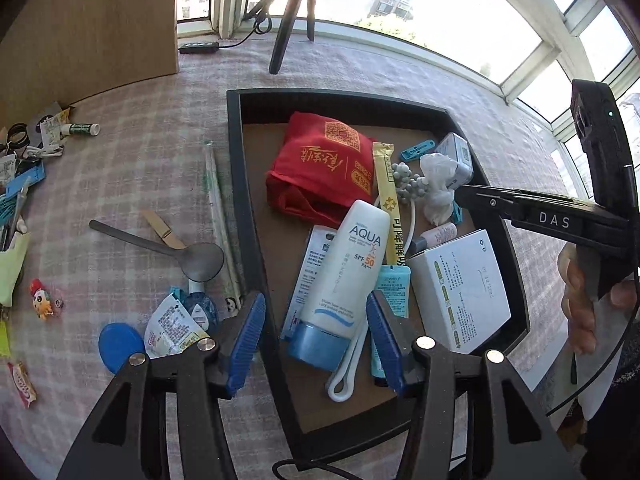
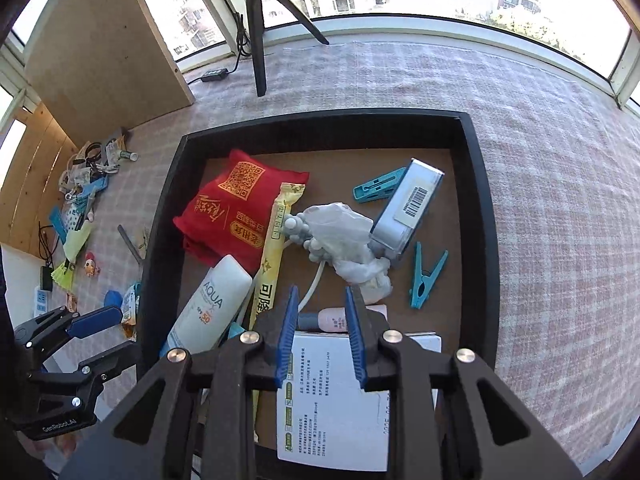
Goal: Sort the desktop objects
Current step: 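Place the blue tube in the tray with the left tool while the right tool drops the clothespin, then grasp the green cloth with the left tool while the right tool grasps the metal spoon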
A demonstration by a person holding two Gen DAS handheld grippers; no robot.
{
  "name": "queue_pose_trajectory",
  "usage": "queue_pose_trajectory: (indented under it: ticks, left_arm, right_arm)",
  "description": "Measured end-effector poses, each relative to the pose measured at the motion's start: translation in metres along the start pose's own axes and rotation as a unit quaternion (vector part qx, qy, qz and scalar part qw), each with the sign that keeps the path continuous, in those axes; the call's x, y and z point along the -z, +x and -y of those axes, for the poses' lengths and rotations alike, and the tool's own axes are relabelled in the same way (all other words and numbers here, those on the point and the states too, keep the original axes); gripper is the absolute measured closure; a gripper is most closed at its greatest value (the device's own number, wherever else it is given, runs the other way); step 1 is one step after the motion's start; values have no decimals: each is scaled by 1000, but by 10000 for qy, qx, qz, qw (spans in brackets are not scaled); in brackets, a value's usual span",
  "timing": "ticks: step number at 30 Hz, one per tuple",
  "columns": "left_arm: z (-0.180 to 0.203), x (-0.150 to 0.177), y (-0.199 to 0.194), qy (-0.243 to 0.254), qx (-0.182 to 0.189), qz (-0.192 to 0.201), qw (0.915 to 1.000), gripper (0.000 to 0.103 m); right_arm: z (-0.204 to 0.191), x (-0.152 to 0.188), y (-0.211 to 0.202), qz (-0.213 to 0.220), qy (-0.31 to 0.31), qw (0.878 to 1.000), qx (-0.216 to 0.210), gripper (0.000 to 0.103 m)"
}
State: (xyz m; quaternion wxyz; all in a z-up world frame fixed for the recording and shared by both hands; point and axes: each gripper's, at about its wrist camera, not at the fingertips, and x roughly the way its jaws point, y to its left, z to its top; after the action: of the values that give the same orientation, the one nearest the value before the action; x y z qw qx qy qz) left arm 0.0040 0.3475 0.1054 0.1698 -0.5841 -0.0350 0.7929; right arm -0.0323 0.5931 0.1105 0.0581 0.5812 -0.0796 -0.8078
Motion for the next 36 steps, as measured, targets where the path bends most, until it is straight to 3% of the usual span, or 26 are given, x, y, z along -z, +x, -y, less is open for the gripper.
queue_pose_trajectory:
  ticks: [5,9,19,24,31,36]
  left_arm:
    - [-66,8,-10,-689,-242,111,9973,52]
    - [-130,18,-22,-1352,-554,213,9890,52]
    - [-270,41,-45,-3077,-770,458,9473,51]
    - [-298,38,-36,-3420,-602,441,9367,49]
    - [-321,32,-23,-3780,-507,433,9234,49]
    - [-326,23,-12,-3796,-544,378,9228,49]
  right_arm:
    - [-51,-10,12,-115,-551,9981,-251,79]
    - [-101,-18,24,-226,-1084,9927,-482,79]
    - [-240,-27,80,-926,-2581,9572,-929,79]
    - [-278,-29,125,-1414,-2896,9426,-877,79]
    - [-291,-34,158,-1517,-3142,9357,-514,79]
    - [-287,-37,168,-1610,-3181,9333,-438,79]
